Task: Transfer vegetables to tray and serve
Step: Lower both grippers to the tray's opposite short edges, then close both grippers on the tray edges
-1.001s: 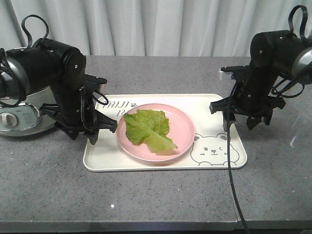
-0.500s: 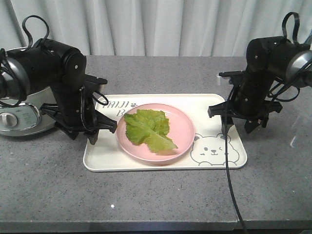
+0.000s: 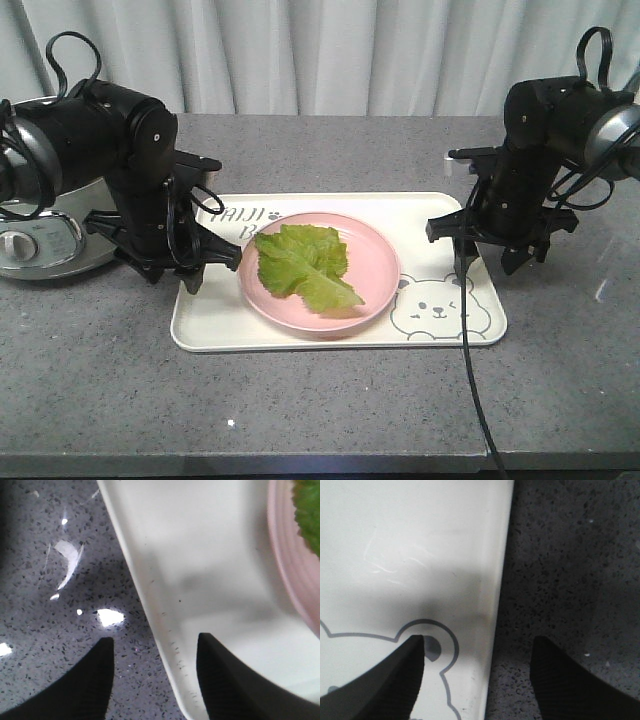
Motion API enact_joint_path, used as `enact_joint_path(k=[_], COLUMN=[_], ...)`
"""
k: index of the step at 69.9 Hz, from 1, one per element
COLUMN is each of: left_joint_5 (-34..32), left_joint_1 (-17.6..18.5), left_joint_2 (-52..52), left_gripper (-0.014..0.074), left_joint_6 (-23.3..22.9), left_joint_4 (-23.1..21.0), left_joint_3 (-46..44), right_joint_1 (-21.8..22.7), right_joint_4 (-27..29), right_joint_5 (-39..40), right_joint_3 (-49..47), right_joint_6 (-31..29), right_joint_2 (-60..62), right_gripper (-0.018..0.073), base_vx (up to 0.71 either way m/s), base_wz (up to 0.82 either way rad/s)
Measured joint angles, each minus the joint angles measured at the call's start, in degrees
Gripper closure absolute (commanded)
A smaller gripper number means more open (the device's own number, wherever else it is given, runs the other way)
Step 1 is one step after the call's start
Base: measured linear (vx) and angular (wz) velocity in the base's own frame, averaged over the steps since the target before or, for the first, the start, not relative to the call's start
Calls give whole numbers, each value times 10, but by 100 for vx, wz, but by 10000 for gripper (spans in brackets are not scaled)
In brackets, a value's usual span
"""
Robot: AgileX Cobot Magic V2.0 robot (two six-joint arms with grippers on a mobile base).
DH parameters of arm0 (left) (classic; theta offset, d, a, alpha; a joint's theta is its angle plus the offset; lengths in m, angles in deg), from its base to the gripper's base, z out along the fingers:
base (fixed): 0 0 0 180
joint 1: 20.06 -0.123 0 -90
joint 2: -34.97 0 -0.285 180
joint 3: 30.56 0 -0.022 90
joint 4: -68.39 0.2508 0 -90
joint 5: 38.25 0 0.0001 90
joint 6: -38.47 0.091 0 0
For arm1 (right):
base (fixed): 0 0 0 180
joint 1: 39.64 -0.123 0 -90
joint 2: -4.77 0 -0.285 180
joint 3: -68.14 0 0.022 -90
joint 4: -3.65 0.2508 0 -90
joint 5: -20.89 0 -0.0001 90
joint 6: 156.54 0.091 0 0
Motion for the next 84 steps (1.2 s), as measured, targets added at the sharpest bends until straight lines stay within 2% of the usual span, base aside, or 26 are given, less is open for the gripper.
enact_joint_path(k=[52, 68, 77, 84], left_joint_5=[3, 3, 4, 4], left_joint_1=[0, 0, 0, 0], left_joint_2=[-35, -44, -46, -47], left_gripper=[223, 259, 351, 463], left_joint_6=[2, 2, 4, 7], left_joint_4=[-2, -5, -16, -30], left_joint_3=[0, -4, -6, -6], right_joint_1=[0, 0, 0, 0], right_joint_4=[5, 10, 11, 10], right_joint_5=[0, 0, 1, 0], right_joint_3=[-1, -2, -2, -2], right_joint_6=[0, 0, 0, 0], right_joint_2=[-20, -21, -21, -21], right_gripper=[118, 237, 339, 418], base_vx=[0, 0, 0, 0], base_wz=[0, 0, 0, 0])
